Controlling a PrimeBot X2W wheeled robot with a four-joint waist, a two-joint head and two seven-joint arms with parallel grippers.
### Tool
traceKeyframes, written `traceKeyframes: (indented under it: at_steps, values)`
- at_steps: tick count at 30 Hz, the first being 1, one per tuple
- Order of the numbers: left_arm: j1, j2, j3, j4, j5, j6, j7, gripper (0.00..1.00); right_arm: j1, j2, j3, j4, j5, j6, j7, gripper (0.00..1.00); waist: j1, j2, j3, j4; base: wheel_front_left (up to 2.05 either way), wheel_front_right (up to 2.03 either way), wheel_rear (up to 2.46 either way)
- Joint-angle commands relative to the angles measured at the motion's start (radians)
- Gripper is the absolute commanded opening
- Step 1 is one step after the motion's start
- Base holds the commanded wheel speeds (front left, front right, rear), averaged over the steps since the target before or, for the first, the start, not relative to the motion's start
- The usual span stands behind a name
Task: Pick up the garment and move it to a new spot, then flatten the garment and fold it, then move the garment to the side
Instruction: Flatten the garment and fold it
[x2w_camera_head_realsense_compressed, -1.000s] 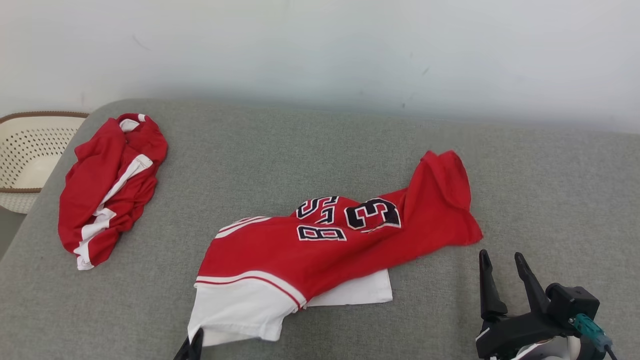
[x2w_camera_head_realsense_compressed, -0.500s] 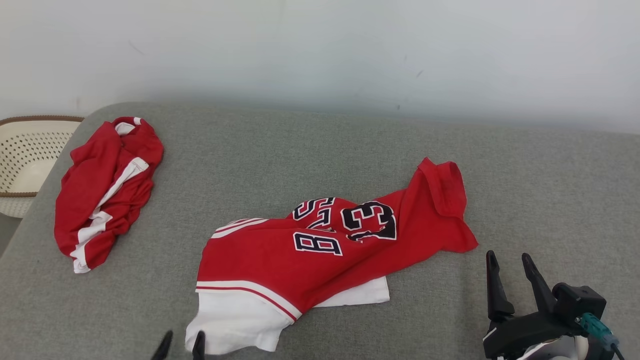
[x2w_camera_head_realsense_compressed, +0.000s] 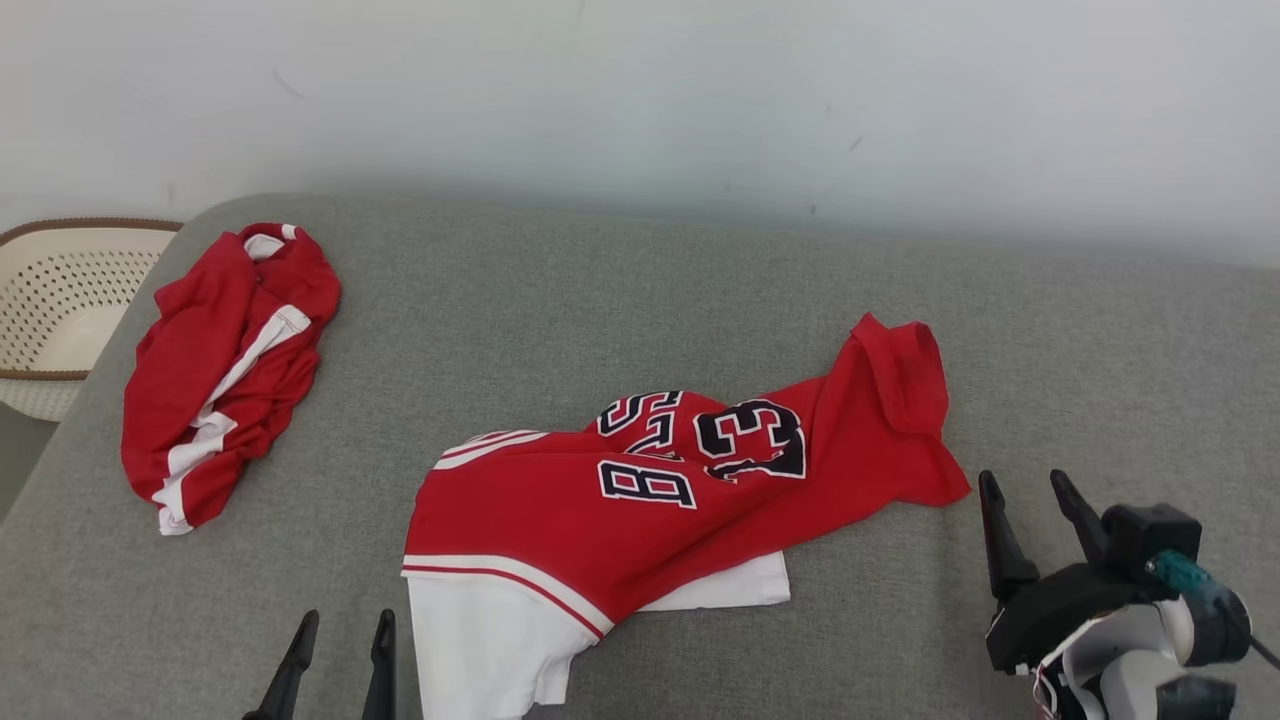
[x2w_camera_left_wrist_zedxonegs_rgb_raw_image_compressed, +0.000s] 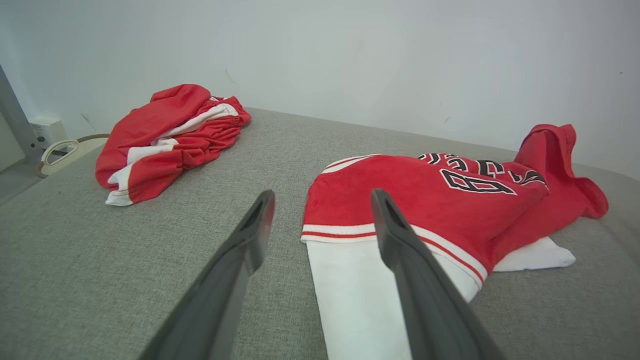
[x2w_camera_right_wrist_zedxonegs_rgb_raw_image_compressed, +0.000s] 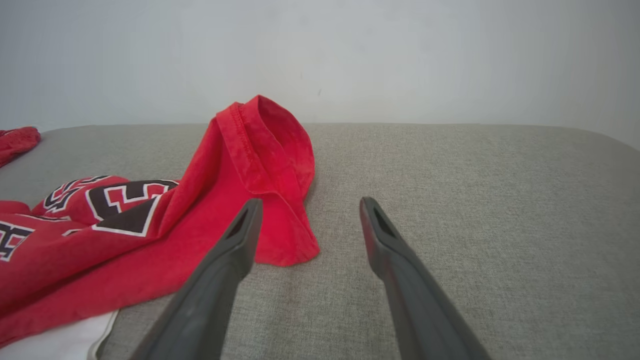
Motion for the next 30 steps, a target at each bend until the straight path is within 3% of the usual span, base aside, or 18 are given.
traceKeyframes:
  at_steps: [1,17,19,22,23,24,25,30]
  values:
    - [-0.011,-0.002,0.005,-0.005,0.006,-0.001,-0.004,1.0,-0.024,-0.014,0.013,0.03,0.0,0.0,0.016,1.0,-0.0001,0.0,0.004,0.005,0.0,0.0,0.0]
    - [-0.036,-0.014,0.004,0.008,-0.004,-0.008,-0.004,1.0,-0.246,-0.073,0.151,0.405,0.096,0.0,0.04,1.0,-0.0001,0.0,0.042,0.054,0.0,0.0,0.0]
    - [-0.036,-0.014,0.003,0.008,-0.004,-0.008,-0.004,1.0,-0.269,-0.075,0.168,0.445,0.109,0.0,0.031,0.87,-0.0001,0.0,0.046,0.057,0.0,0.0,0.0]
    - [-0.04,-0.014,0.005,0.008,-0.006,-0.008,-0.004,1.0,-0.303,-0.078,0.197,0.497,0.125,0.0,0.029,0.4,-0.0001,0.0,0.053,0.058,0.0,0.0,0.0]
    - [-0.042,-0.015,0.005,0.009,-0.006,-0.008,-0.004,1.0,-0.315,-0.079,0.207,0.512,0.131,0.0,0.026,0.33,-0.0001,0.0,0.056,0.058,0.0,0.0,0.0]
    - [-0.044,-0.015,0.004,0.01,-0.007,-0.009,-0.004,1.0,-0.326,-0.079,0.218,0.527,0.137,0.0,0.022,0.13,-0.0001,0.0,0.059,0.059,0.0,0.0,0.0]
    - [-0.046,-0.015,0.003,0.011,-0.008,-0.01,-0.004,1.0,-0.337,-0.079,0.228,0.54,0.144,0.0,0.021,0.0,-0.0001,0.0,0.061,0.059,0.0,0.0,0.0]
    - [-0.049,-0.015,0.005,0.016,-0.012,-0.005,-0.004,1.0,-0.375,-0.072,0.266,0.578,0.186,0.0,-0.015,0.0,-0.0001,0.0,0.065,0.052,0.0,0.0,0.0]
